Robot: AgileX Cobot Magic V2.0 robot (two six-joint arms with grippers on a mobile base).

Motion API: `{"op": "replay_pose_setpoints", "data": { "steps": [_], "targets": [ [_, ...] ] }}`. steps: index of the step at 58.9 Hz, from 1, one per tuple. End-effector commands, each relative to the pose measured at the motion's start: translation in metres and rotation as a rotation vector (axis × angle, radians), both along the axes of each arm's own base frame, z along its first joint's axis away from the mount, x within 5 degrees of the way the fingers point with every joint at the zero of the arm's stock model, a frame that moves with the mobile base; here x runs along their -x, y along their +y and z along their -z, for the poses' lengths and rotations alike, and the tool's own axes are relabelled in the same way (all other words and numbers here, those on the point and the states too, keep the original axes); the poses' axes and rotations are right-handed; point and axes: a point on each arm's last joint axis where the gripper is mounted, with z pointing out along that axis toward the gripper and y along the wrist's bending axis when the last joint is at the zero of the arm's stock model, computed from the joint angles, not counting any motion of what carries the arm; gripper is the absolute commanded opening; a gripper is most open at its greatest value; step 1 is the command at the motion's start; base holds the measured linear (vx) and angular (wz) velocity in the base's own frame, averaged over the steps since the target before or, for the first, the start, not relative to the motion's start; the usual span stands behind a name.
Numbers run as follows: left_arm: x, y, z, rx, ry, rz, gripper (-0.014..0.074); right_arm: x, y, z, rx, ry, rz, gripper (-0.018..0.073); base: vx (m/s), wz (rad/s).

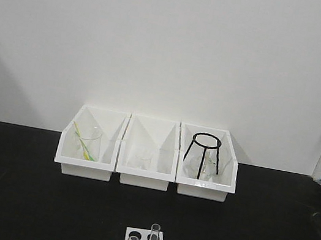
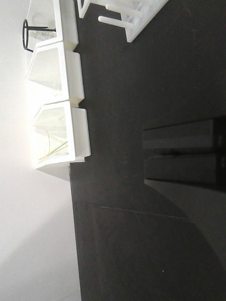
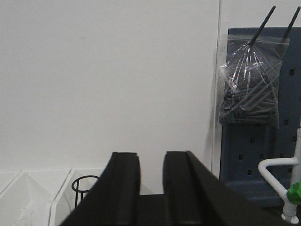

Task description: Flip and reinsert test tube from rack

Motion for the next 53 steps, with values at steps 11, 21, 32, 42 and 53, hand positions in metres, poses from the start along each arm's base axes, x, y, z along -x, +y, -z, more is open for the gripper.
{"op": "replay_pose_setpoints", "data": {
  "steps": [11, 21, 32, 42, 53],
  "targets": [
    [0.0, -0.001, -0.009, 0.021, -0.085, 0.013, -0.0006, 0.004, 0.0, -0.019, 0.013, -0.119, 0.003, 0.0602, 0.0, 0.0],
    [0.0, -0.001, -0.009, 0.021, -0.085, 0.013, -0.0006, 0.002, 0.0, -0.015, -0.06, -0.168, -0.01, 0.0593, 0.0, 0.0],
    [0.0, -0.001, -0.009, 0.021, -0.085, 0.013, -0.0006, -0.009, 0.012, 0.057, -0.047, -0.083, -0.088, 0.0529, 0.0, 0.0],
    [0.0, -0.001, -0.009, 0.021, -0.085, 0.013, -0.0006, -0.014, 0.041, 0.124, -0.018, 0.043, -0.263, 0.0492, 0.0, 0.0],
    [0.0, -0.001, -0.009, 0.021, -0.085, 0.013, -0.0006, -0.026, 0.087, 0.155, 0.108, 0.098, -0.523, 0.0492, 0.0, 0.0]
  ]
}}
